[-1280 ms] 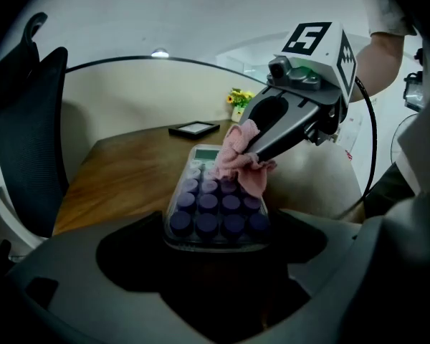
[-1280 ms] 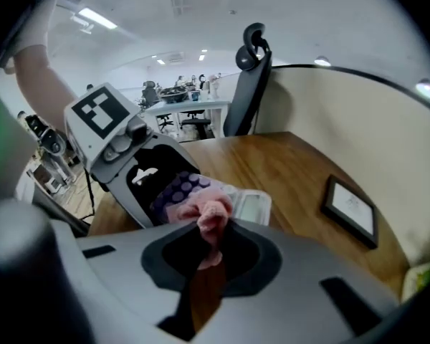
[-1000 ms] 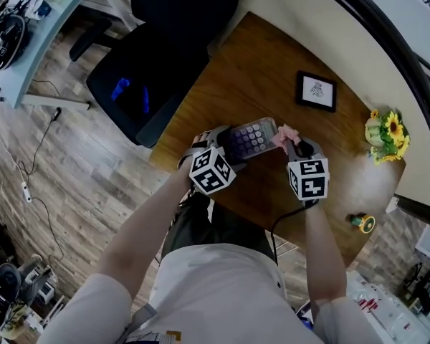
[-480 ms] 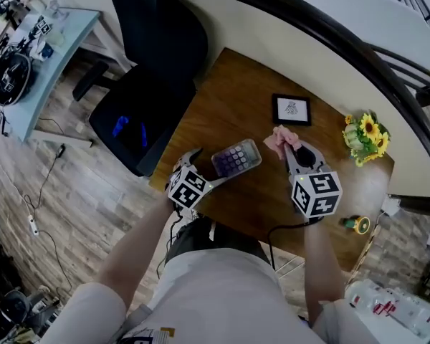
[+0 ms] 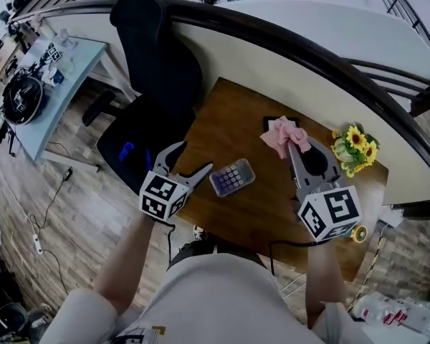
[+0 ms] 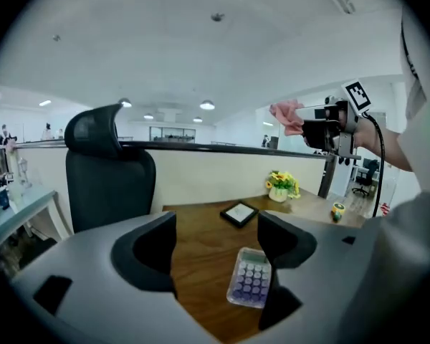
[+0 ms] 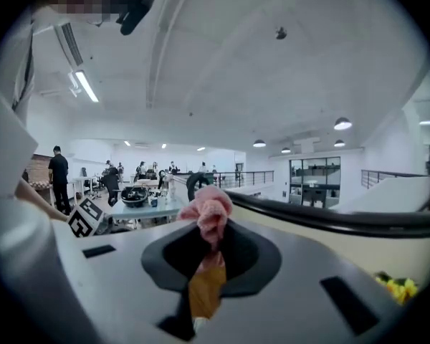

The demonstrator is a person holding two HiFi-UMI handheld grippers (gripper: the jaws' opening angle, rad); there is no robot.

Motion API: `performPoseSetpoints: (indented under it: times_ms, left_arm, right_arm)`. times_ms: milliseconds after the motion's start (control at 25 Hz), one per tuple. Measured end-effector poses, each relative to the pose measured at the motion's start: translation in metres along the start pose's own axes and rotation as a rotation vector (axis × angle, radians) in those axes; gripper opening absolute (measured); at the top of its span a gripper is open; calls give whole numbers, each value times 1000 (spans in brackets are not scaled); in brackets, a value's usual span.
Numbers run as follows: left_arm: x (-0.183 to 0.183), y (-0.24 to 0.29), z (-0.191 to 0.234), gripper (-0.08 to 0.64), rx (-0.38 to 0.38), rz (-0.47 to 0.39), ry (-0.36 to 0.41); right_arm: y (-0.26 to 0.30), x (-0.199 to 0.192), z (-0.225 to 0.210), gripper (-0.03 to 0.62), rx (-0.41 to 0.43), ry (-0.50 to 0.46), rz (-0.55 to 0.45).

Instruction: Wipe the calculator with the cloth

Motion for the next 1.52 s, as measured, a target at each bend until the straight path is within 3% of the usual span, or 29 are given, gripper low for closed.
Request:
performPoseSetpoints:
  times_ms: [160,280,400,680,880,1080,1360,1520]
  left_arm:
    - [49,-29,-6,335,60,-104,82]
    - [90,-51,-20,301,41,-207,120]
    - [127,-70,-38,260,46,-277,208]
    - [166,-106,-59,180,89,-396,298]
    - [173,-124,-68,113,117,-393,294]
    - [162,-129,-70,31,126,-368,326]
    - [130,-100,-66,11,96,-280,303]
    - [124,-94,-67,6,85,-277,288]
  right_arm:
    - [-23,40,4,48,-2,-24,-103]
    - [-41,62,6,48,-15,-50,-164]
    - [-55,78,7,48,-26,-64,-209]
    - [-87,97,10,49,-51,-68,-263]
    - [-108,99,12,49,-70,-60,-264]
    - [-109,80,19,49,-39,-60,-193]
    - [-92,32,18,49,-36,-47,-58]
    - [-88,25,17,49,-39,-56,-33]
Point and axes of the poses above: the fingertips, and each gripper's own axes: y forward along the fingers, z to its left, x out of its top, the point moved 10 cm from there along -y, backward along the fingers, and after that the axes turned 8 degrees about -x, right-handed, at the moved point
